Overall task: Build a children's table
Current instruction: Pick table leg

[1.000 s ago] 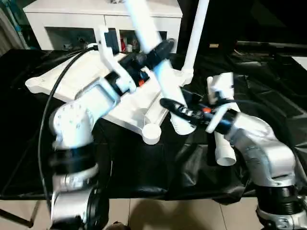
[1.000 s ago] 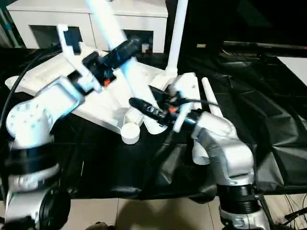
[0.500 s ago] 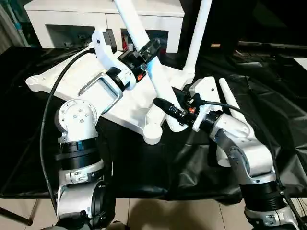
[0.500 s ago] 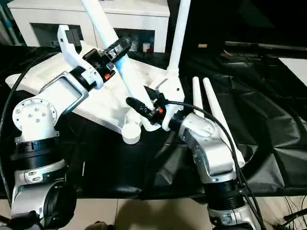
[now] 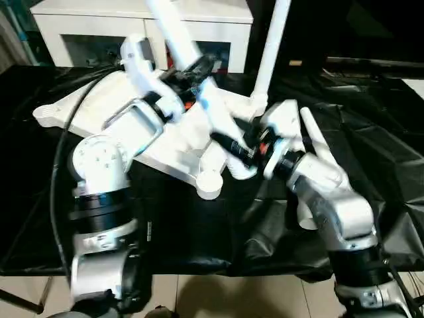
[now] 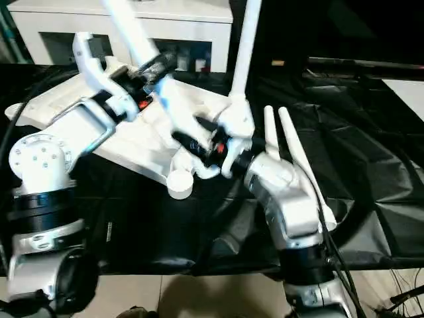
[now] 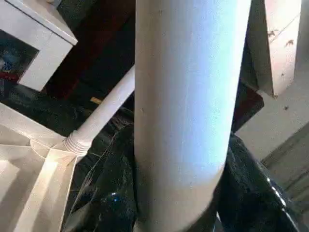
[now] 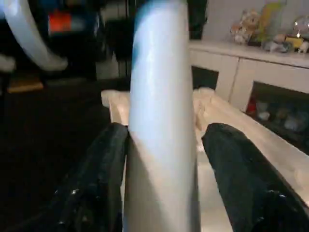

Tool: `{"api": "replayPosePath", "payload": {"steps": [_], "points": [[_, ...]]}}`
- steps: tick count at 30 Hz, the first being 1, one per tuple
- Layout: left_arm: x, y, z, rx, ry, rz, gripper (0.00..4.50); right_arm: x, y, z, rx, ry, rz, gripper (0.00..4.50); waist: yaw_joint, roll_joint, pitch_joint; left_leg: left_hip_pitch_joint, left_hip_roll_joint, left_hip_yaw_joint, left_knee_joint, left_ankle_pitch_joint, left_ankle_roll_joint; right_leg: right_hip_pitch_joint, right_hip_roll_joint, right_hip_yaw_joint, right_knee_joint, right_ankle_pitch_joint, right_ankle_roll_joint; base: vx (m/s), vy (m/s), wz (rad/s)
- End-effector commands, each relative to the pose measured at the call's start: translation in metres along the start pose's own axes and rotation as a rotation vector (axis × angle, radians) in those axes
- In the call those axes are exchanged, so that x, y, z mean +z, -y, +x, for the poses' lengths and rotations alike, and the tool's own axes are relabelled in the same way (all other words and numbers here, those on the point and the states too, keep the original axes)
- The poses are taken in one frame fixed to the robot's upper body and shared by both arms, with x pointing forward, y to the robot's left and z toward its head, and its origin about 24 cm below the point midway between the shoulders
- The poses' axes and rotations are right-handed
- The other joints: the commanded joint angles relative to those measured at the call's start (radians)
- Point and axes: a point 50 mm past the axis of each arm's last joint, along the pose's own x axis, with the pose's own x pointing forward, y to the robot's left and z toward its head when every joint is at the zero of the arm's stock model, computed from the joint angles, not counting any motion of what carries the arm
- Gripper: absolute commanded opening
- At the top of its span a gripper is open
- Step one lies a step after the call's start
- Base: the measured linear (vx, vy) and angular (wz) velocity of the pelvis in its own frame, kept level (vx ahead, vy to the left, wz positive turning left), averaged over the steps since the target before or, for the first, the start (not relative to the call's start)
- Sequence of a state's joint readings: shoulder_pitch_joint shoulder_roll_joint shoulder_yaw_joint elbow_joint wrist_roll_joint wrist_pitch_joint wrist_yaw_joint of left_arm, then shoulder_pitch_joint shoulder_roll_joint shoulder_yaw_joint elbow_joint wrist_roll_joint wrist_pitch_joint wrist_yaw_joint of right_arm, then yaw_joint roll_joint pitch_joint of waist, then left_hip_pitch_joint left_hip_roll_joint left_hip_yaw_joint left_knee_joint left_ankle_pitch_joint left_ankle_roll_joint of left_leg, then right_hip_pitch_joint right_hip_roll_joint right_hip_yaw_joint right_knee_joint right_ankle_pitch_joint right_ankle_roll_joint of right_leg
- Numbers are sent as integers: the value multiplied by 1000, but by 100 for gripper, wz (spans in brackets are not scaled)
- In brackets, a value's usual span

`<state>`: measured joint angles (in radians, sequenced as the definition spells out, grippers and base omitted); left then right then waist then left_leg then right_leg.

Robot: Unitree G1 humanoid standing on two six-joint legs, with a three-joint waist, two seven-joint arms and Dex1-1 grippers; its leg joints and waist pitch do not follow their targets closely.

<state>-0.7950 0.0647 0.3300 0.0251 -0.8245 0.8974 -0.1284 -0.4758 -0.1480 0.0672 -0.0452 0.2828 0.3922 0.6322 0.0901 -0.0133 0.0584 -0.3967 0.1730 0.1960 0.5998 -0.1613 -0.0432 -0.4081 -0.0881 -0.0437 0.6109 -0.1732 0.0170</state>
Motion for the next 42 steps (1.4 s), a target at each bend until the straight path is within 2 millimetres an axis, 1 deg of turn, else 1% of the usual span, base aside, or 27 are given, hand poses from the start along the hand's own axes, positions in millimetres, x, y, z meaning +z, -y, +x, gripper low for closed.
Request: {"api": "replayPosePath", "payload": {"steps": [1, 2, 3, 4, 5, 6, 7, 8, 9, 10, 11, 17, 18, 19, 21, 23, 25, 28, 30, 31, 32, 34, 35, 36, 37, 40, 42], "points": [[-3, 6, 1, -44, -37, 37, 180, 8, 2, -1, 9, 22, 4, 305, 1, -4, -75, 24, 42, -23, -67, -179, 19, 47, -41, 32, -62, -158, -181, 0, 0, 0], [-4, 9, 0, -89, -63, 56, 180, 9, 2, -1, 21, 19, 9, 305, 2, -3, -75, 26, 42, -22, -67, -177, 19, 46, -41, 32, -62, -153, -183, 0, 0, 0], [-5, 11, -1, -124, -83, 73, 180, 9, 3, -2, 29, 13, 14, 328, 3, -3, -75, 26, 41, -23, -67, -171, 20, 47, -42, 32, -61, -153, -187, 0, 0, 0], [-5, 12, -2, -155, -103, 89, 180, 10, 4, -3, 39, 7, 23, 338, 3, -2, -75, 27, 42, -23, -68, -175, 20, 48, -42, 32, -60, -160, -188, 0, 0, 0], [-7, 16, -4, -227, -145, 117, 180, 11, 6, -5, 72, -8, 42, 343, 2, -3, -75, 27, 43, -22, -68, -178, 17, 46, -41, 32, -60, -161, -188, 0, 0, 0], [-7, 17, -5, -249, -159, 125, 180, 12, 7, -5, 83, -12, 49, 343, 3, -1, -75, 28, 41, -23, -68, -181, 16, 48, -41, 32, -60, -169, -189, 0, 0, 0], [-7, 20, -7, -308, -198, 162, 180, 14, 6, -9, 162, -42, 79, 343, 2, 0, -75, 30, 41, -23, -68, -183, 16, 48, -39, 32, -59, -167, -190, 0, 0, 0], [-6, 21, -7, -335, -210, 174, 180, 14, 7, -11, 194, -60, 87, 343, 2, -2, -75, 30, 42, -22, -68, -185, 16, 48, -39, 32, -60, -166, -191, 0, 0, 0], [-6, 22, -7, -345, -214, 178, 180, 14, 7, -11, 204, -68, 89, 343, 3, 0, -74, 31, 44, -22, -68, -186, 14, 47, -40, 33, -58, -161, -194, 0, 0, 0], [-4, 25, -8, -390, -229, 199, 180, 12, 7, -14, 243, -109, 94, 343, 2, -3, -74, 28, 42, -21, -67, -178, 12, 48, -42, 33, -58, -151, -201, 0, 0, 0], [-3, 26, -8, -410, -235, 209, 180, 12, 7, -16, 260, -125, 93, 343, 3, -2, -74, 28, 43, -21, -67, -178, 12, 49, -43, 33, -57, -153, -201, 0, 0, 0], [1, 31, -10, -526, -255, 247, 180, 8, 9, -20, 293, -204, 97, 343, 2, -5, -74, 26, 42, -21, -66, -175, 1, 50, -46, 33, -57, -172, -207, 0, 0, 0], [1, 31, -11, -537, -259, 250, 180, 8, 9, -20, 297, -205, 103, 326, 0, 0, -74, 28, 42, -20, -66, -183, -3, 49, -45, 34, -58, -177, -206, 0, 0, 0], [1, 32, -11, -545, -261, 253, 180, 8, 8, -20, 301, -210, 111, 326, 0, 4, -75, 30, 43, -20, -66, -186, -5, 48, -45, 34, -56, -172, -210, 0, 0, 0], [1, 31, -11, -551, -263, 256, 180, 7, 8, -21, 305, -215, 117, 306, 1, 1, -76, 30, 43, -20, -66, -186, -5, 49, -44, 34, -55, -159, -215, 0, 0, 0], [0, 32, -11, -563, -262, 256, 180, 6, 6, -22, 314, -227, 130, 282, 1, 1, -76, 30, 43, -20, -65, -183, -4, 49, -43, 34, -55, -150, -219, 0, 0, 0], [0, 34, -11, -588, -268, 263, 180, 4, 4, -23, 326, -236, 141, 277, 2, -1, -75, 29, 43, -20, -65, -185, -5, 50, -44, 34, -55, -157, -219, 0, 0, 0], [-1, 35, -12, -615, -278, 272, 180, 3, 3, -23, 335, -245, 146, 245, 2, 0, -76, 30, 43, -20, -66, -189, -8, 49, -45, 34, -55, -168, -217, 0, 0, 0], [-1, 36, -13, -623, -281, 275, 180, 3, 3, -23, 336, -245, 143, 241, 2, 0, -76, 29, 43, -20, -66, -189, -9, 49, -45, 34, -55, -165, -218, 0, 0, 0], [-1, 36, -13, -630, -284, 278, 180, 3, 3, -23, 338, -245, 140, 274, 2, 1, -76, 30, 44, -21, -65, -187, -9, 49, -45, 34, -54, -160, -219, 0, 0, 0], [-1, 37, -13, -640, -287, 281, 180, 4, 4, -23, 339, -244, 141, 280, 2, 0, -76, 29, 43, -20, -65, -186, -9, 49, -45, 34, -55, -160, -219, 0, 0, 0], [-1, 37, -14, -659, -296, 287, 180, 4, 4, -23, 347, -246, 152, 272, 2, 1, -76, 31, 43, -20, -65, -185, -11, 48, -45, 34, -54, -163, -220, 0, 0, 0], [-1, 38, -15, -674, -303, 293, 180, 4, 3, -23, 356, -253, 153, 281, 2, 1, -76, 31, 43, -20, -65, -185, -11, 48, -45, 34, -54, -161, -222, 0, 0, 0], [-1, 38, -15, -674, -303, 293, 180, 4, 3, -23, 356, -253, 153, 302, 3, 0, -76, 31, 43, -20, -65, -185, -10, 48, -44, 34, -54, -160, -222, 0, 0, 0], [-1, 39, -15, -688, -308, 294, 180, 4, 3, -23, 359, -265, 144, 319, 4, -4, -77, 29, 44, -20, -65, -178, -7, 51, -46, 34, -51, -152, -225, 0, 0, 0], [-2, 40, -18, -719, -325, 302, 180, 2, 2, -25, 384, -283, 147, 324, 4, -3, -76, 30, 43, -19, -64, -178, -5, 49, -46, 34, -53, -164, -223, 0, 0, 0], [-2, 40, -18, -726, -330, 305, 180, 2, 1, -27, 405, -296, 153, 322, 3, -5, -75, 29, 43, -19, -64, -183, -5, 50, -46, 34, -53, -171, -222, 0, 0, 0]]}}
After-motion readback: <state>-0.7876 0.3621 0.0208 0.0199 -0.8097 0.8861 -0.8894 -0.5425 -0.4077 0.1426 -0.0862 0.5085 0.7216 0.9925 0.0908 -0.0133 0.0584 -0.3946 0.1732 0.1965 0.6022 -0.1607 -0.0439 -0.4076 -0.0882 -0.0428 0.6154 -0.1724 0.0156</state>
